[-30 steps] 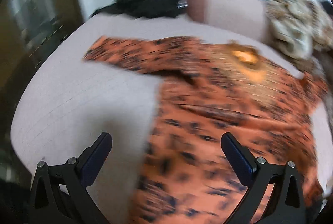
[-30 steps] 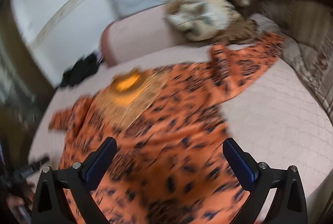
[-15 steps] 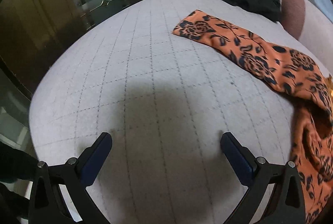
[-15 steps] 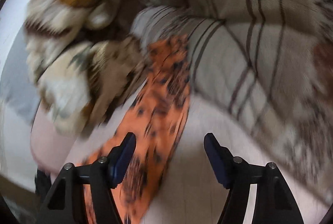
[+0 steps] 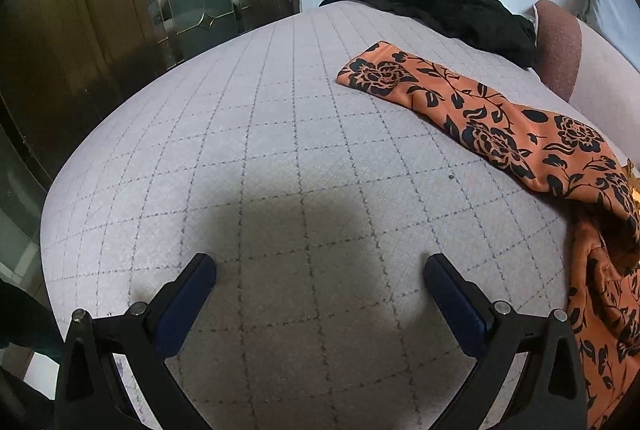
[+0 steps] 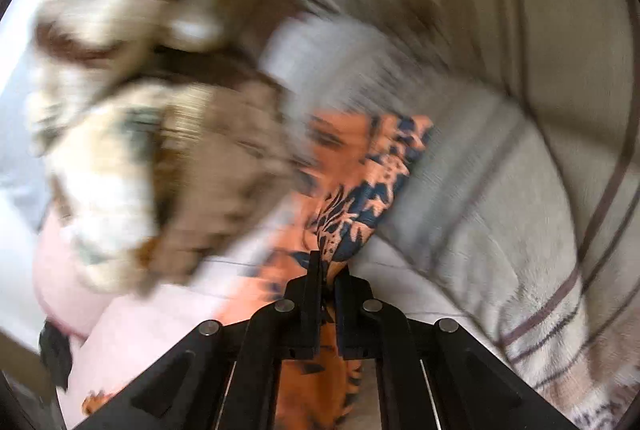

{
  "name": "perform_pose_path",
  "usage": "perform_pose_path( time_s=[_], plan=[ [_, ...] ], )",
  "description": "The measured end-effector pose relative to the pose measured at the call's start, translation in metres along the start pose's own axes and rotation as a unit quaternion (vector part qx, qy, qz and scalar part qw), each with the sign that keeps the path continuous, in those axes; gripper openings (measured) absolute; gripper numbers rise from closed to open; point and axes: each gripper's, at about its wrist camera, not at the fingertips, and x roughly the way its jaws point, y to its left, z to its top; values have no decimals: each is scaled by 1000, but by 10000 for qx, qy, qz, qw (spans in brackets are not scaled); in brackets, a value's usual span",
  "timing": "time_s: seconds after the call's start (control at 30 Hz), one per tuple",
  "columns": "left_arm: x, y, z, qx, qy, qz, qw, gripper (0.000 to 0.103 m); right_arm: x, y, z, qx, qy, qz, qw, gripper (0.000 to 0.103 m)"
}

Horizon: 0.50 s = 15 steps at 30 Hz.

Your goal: Fold small clothes

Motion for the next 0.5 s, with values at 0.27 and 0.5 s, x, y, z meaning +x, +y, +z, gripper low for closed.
perform_pose_path(
  time_s=[0.27, 0.5],
  plan=[
    [-2, 2, -2, -7, -91, -40, 10000, 103, -159, 173, -34, -1524, -964, 1712, 9686, 5],
    [-4, 4, -3, -20, -117, -155, 9998, 103, -193, 341, -225, -3084, -344, 2099, 9272, 14]
  ],
)
